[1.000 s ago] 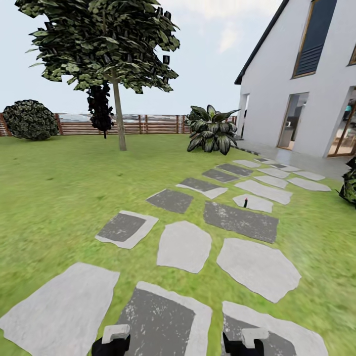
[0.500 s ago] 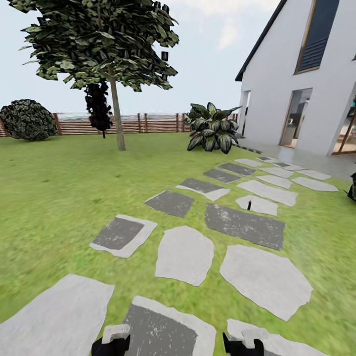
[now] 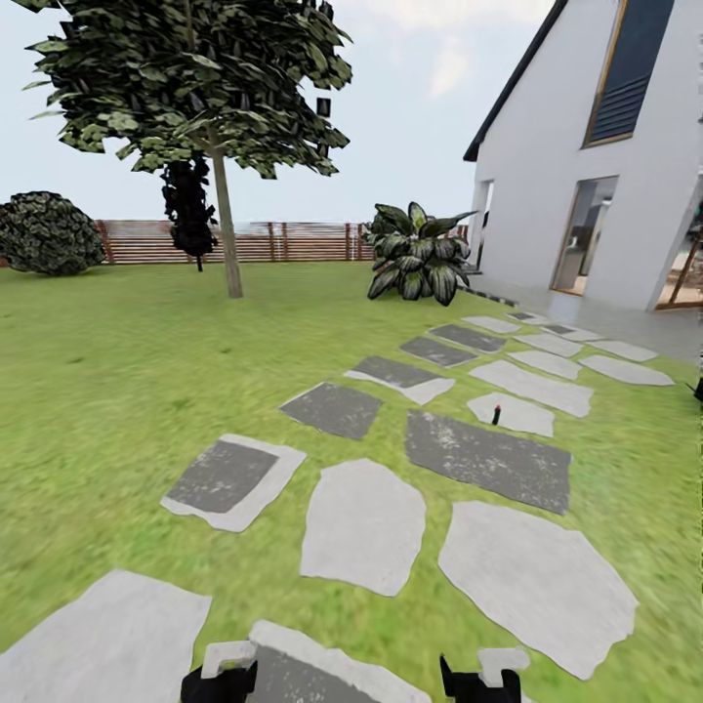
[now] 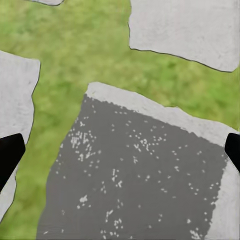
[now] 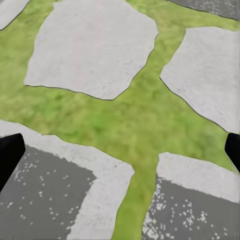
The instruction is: In the garden, pick up the pesticide atomizer on the floor and spray pesticide onto both trees until each tree trunk is fully covered.
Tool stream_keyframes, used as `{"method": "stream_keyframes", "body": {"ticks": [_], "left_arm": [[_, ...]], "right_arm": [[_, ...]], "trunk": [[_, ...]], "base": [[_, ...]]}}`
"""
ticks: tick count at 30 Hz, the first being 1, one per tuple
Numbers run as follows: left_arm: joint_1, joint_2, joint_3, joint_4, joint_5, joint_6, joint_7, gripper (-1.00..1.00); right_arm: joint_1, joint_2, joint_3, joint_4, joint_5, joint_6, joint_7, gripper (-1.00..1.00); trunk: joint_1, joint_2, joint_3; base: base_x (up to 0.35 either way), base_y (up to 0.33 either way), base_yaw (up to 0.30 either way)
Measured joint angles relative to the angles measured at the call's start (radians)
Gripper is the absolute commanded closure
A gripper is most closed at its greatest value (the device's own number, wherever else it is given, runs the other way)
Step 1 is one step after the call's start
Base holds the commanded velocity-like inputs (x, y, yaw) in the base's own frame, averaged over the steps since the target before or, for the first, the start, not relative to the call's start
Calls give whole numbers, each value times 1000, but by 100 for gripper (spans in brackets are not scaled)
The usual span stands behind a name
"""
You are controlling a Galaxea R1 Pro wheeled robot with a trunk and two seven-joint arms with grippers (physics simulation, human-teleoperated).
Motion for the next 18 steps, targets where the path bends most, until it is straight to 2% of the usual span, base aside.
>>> {"method": "stream_keyframes", "body": {"ticks": [6, 18], "left_arm": [[0, 0, 0, 0, 0, 0, 0, -100], [0, 0, 0, 0, 0, 0, 0, -100]], "right_arm": [[0, 0, 0, 0, 0, 0, 0, -100], [0, 0, 0, 2, 0, 0, 1, -100]], "trunk": [[0, 0, 4], [0, 0, 5]], "base": [[330, -55, -228], [284, -155, -264]]}}
